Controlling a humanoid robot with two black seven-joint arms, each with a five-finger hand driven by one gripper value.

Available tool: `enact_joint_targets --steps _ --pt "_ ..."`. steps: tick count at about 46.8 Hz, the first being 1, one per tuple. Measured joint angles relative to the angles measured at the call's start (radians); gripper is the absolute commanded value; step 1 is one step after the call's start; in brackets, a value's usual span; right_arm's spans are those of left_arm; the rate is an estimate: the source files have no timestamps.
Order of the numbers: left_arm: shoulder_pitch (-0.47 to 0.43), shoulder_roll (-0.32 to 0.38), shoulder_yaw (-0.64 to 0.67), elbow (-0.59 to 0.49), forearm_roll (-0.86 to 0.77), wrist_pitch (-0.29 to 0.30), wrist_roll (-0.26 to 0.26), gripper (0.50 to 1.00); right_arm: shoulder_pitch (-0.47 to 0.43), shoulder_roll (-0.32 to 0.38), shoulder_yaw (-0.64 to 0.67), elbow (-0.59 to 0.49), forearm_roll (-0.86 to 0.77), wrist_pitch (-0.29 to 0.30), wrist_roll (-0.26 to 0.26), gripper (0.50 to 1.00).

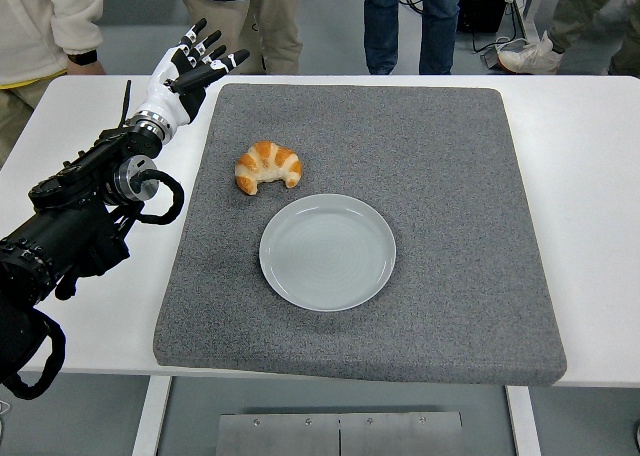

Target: Place the bread on the plate

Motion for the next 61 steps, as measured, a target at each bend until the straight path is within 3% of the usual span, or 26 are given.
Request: enact_joint_targets --steps 36,49,61 --pt "-0.006 0.008 0.001 -0.013 0.003 0.010 -0.006 0.972 0.000 0.000 0.000 0.000 0.000 0.000 0.000 1.000" --pt "-0.011 0.077 0.067 -0.114 0.019 0.015 -0.002 0.972 0.000 0.000 0.000 0.000 0.000 0.000 0.000 1.000" --pt "0.001 0.180 0.108 -0.301 0.023 0.022 0.002 0.972 0.000 0.000 0.000 0.000 0.000 0.000 0.000 1.000"
